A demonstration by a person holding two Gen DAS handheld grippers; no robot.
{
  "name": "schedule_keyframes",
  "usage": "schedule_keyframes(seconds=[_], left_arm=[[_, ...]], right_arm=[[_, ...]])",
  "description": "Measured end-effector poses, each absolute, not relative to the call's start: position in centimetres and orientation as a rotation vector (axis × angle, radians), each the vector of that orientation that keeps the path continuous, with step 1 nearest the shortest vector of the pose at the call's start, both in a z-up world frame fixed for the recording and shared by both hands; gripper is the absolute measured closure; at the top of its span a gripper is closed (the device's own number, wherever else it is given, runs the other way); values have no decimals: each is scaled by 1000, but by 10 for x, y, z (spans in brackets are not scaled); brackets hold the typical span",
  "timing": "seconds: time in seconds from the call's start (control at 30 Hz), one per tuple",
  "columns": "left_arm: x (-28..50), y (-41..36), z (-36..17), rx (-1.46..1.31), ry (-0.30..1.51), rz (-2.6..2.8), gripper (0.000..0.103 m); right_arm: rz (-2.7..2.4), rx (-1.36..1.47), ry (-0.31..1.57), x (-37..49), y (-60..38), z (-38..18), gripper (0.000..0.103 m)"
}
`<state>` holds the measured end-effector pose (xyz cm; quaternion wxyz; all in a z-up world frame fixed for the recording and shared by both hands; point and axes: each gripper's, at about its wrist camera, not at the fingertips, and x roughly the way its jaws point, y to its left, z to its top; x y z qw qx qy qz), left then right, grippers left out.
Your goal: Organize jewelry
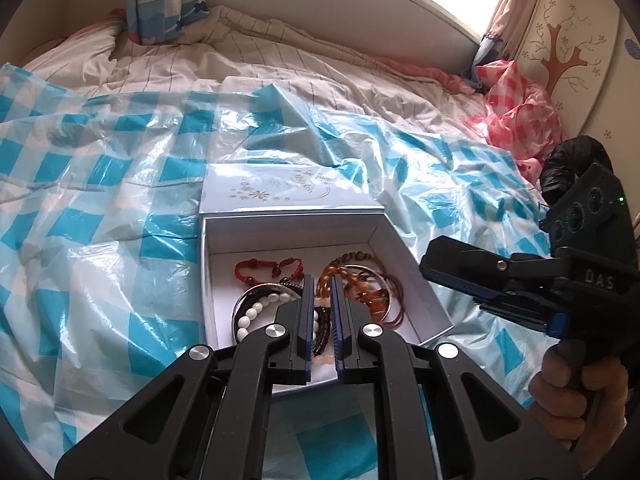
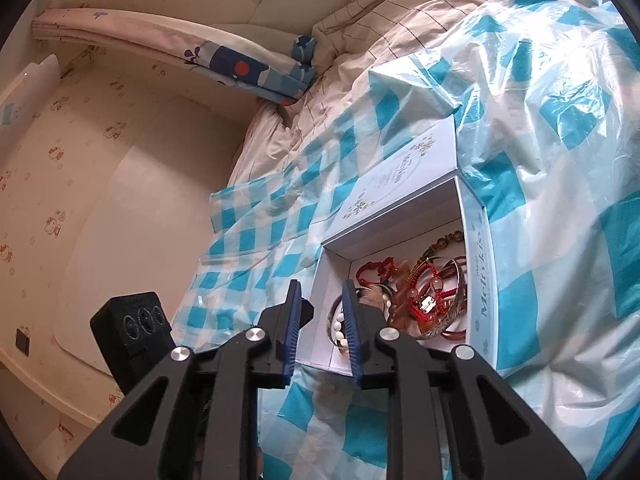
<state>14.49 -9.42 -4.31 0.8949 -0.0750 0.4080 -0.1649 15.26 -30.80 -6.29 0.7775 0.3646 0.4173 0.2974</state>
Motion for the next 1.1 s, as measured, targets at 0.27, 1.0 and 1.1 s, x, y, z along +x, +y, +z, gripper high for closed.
schedule_keyframes(seconds=[0.27,1.0,1.1], left_arm=[[142,-97,-42,-119,843,-311,73],[100,-89,-23,-8,782,-244,36],[93,-83,-21,0,776,-223,32]], right_arm=[[659,761,906,150,-302,-58,81],[632,628,944,134,-297,-55,70],[601,546,943,124,-296,-51,67]])
